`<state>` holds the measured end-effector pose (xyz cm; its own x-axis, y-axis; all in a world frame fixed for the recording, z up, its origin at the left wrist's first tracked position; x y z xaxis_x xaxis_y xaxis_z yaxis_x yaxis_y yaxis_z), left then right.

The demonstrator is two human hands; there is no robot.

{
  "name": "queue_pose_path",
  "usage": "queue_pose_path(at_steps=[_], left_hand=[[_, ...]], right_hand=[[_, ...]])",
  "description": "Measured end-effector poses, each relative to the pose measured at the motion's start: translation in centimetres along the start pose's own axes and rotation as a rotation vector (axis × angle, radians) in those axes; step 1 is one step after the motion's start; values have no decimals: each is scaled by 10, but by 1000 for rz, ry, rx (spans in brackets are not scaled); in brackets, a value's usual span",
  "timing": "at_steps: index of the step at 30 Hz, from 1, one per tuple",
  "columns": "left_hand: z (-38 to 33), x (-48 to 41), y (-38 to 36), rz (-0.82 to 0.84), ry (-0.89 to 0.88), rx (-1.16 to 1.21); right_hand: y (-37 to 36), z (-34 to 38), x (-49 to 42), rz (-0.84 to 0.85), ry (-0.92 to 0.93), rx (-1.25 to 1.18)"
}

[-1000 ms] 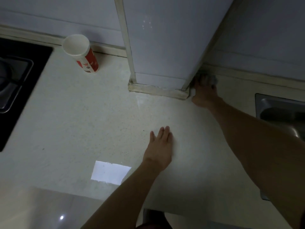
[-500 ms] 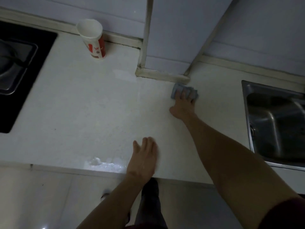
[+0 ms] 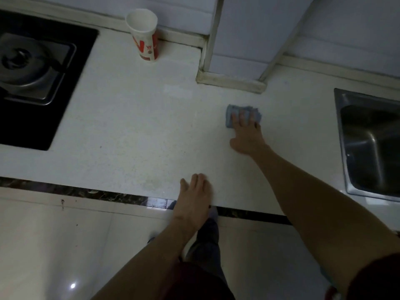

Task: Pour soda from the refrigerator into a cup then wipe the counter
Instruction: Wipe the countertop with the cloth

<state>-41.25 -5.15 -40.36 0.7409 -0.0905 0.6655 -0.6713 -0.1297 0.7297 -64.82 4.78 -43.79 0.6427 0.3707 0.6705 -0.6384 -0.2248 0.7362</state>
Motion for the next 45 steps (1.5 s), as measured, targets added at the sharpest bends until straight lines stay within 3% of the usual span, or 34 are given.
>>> queue_pose_path(at_steps=[6,16,19,28,36,45], left_hand=[[8,9,-16,55,-50,-27],[27,15,-22,28,-134,-41],[36,21,-26,-2,-78,-35],[60,26,-39,-99,-21,15],[58,17,-20,-118,1,4],[61,4,3,15,22,60]], right_hand=[[-73,3,80,-61,-2,46],[-174,35,182,-152,-181,-130],[-171,62,178,-138,-236,-201],[-171,145,164,-170,-81,-138],[-147,123,129,-76,-16,-50],[-34,77,29,-20,-38,-17]])
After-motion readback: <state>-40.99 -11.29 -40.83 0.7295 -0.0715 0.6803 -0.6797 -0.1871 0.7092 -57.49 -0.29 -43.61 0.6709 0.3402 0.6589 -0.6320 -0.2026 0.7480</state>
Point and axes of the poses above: each hand's wrist, its own x-axis away from the middle knuckle, its own y-axis out of the back of the hand, z = x × y, the point moved 2 cm from there along -x, towards the middle knuckle, and after that the axes turned 14 degrees about z, right-handed, at the moved point
